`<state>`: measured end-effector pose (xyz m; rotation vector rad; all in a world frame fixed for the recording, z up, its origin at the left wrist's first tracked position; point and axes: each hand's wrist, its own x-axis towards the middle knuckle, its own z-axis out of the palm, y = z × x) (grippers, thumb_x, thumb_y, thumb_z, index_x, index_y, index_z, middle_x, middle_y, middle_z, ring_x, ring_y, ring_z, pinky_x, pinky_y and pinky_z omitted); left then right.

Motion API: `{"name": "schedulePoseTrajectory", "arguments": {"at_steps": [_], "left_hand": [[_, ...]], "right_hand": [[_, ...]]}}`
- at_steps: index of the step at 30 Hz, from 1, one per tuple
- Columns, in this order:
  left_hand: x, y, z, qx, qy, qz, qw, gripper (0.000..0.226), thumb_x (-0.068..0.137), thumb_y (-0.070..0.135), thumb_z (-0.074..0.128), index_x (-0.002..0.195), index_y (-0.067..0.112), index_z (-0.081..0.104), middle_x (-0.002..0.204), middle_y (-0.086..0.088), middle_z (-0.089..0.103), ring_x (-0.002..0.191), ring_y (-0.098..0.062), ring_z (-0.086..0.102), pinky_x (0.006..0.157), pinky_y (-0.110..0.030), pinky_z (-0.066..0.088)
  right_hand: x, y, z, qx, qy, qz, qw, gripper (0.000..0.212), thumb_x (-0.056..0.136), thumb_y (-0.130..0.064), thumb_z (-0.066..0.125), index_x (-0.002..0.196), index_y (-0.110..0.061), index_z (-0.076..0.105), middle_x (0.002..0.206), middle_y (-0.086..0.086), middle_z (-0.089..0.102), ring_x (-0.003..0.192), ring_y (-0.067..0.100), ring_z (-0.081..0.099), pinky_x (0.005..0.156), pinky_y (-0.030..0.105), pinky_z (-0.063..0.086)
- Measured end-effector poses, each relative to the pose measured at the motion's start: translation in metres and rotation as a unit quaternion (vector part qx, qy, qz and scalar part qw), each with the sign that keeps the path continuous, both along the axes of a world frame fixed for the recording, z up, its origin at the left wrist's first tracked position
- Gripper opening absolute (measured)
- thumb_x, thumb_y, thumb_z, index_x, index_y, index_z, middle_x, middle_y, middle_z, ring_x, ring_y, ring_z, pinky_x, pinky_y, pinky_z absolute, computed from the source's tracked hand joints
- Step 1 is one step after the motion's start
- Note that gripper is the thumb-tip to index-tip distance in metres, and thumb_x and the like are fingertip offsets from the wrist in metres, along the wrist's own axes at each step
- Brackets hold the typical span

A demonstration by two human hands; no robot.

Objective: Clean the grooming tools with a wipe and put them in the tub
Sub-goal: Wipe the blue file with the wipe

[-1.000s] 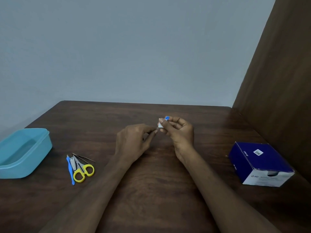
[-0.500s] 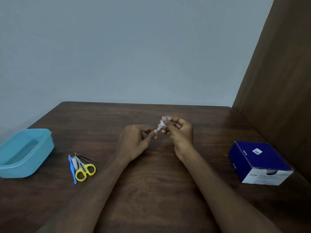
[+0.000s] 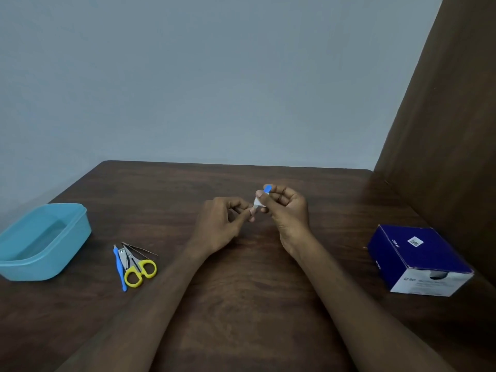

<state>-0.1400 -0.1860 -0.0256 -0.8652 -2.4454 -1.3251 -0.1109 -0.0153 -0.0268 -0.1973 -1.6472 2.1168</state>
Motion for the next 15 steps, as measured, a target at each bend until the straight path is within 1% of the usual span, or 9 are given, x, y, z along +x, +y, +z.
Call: {"name": "schedulePoseTrajectory", "arguments": {"at_steps": [1, 3, 5, 7, 9, 11, 12, 15], "left_hand": [[0.0, 0.0, 0.0, -0.003, 0.001, -0.009, 1.0, 0.018, 0.099, 0.039, 0.075, 0.082, 0.032, 0.077, 0.068, 0.005, 0.076, 0.048, -0.01, 0.066, 0.057, -0.035, 0.056], [0.002, 0.001, 0.0, -0.011, 0.002, -0.021, 1.0, 0.018, 0.099, 0.04, 0.074, 0.083, 0.032, 0.077, 0.069, 0.005, 0.076, 0.048, -0.011, 0.066, 0.057, -0.035, 0.057], [0.001, 0.001, -0.001, -0.012, -0.007, -0.01, 1.0, 0.021, 0.1, 0.042, 0.073, 0.082, 0.032, 0.077, 0.064, 0.005, 0.074, 0.048, -0.011, 0.066, 0.058, -0.036, 0.057], [-0.001, 0.001, -0.002, -0.003, -0.017, 0.026, 0.999, 0.022, 0.1, 0.043, 0.071, 0.081, 0.033, 0.076, 0.06, 0.006, 0.072, 0.047, -0.01, 0.065, 0.059, -0.035, 0.056], [-0.002, 0.0, -0.001, 0.028, -0.036, 0.062, 0.997, 0.021, 0.101, 0.039, 0.071, 0.083, 0.031, 0.077, 0.066, 0.007, 0.074, 0.048, -0.01, 0.066, 0.058, -0.031, 0.055], [-0.003, -0.001, 0.001, 0.075, -0.064, 0.075, 0.992, 0.02, 0.101, 0.033, 0.071, 0.083, 0.026, 0.077, 0.072, 0.006, 0.075, 0.047, -0.01, 0.066, 0.053, -0.026, 0.052], [-0.004, -0.002, 0.003, 0.096, -0.076, 0.076, 0.989, 0.021, 0.102, 0.031, 0.071, 0.082, 0.024, 0.077, 0.073, 0.005, 0.075, 0.047, -0.01, 0.065, 0.051, -0.024, 0.05], [-0.006, -0.007, 0.004, 0.117, -0.101, 0.057, 0.986, 0.021, 0.101, 0.027, 0.073, 0.083, 0.02, 0.079, 0.077, 0.004, 0.077, 0.05, -0.01, 0.063, 0.053, -0.021, 0.05]], "right_hand": [[-0.001, 0.001, 0.0, 0.0, -0.004, -0.013, 1.0, 0.014, 0.09, -0.014, 0.085, 0.097, -0.007, 0.075, 0.086, 0.007, 0.081, 0.062, 0.012, 0.068, 0.066, 0.027, 0.056], [-0.002, 0.003, 0.0, 0.01, -0.019, -0.041, 0.999, 0.02, 0.093, -0.026, 0.083, 0.093, -0.007, 0.075, 0.084, 0.005, 0.081, 0.061, 0.011, 0.066, 0.066, 0.028, 0.057], [-0.004, 0.004, -0.002, 0.013, -0.026, -0.049, 0.998, 0.027, 0.097, -0.032, 0.079, 0.094, -0.005, 0.077, 0.087, 0.006, 0.082, 0.065, 0.012, 0.067, 0.068, 0.029, 0.057], [-0.005, 0.004, -0.003, -0.006, -0.019, -0.033, 0.999, 0.025, 0.099, -0.028, 0.076, 0.098, -0.002, 0.076, 0.092, 0.009, 0.083, 0.072, 0.015, 0.073, 0.069, 0.028, 0.058], [-0.002, 0.003, -0.003, 0.003, -0.015, -0.017, 1.0, 0.019, 0.098, -0.019, 0.077, 0.105, -0.001, 0.075, 0.094, 0.01, 0.083, 0.081, 0.018, 0.079, 0.07, 0.028, 0.059], [0.004, 0.003, -0.004, 0.043, -0.009, -0.006, 0.999, 0.018, 0.093, -0.013, 0.082, 0.108, -0.004, 0.076, 0.093, 0.009, 0.082, 0.086, 0.02, 0.08, 0.073, 0.031, 0.059], [0.006, 0.004, -0.004, 0.069, -0.002, 0.0, 0.998, 0.018, 0.091, -0.011, 0.084, 0.107, -0.006, 0.076, 0.092, 0.009, 0.082, 0.086, 0.021, 0.08, 0.074, 0.032, 0.06], [0.01, 0.006, -0.004, 0.155, 0.014, 0.011, 0.988, 0.015, 0.086, -0.013, 0.089, 0.097, -0.014, 0.078, 0.086, 0.007, 0.081, 0.082, 0.023, 0.079, 0.08, 0.043, 0.065]]}}
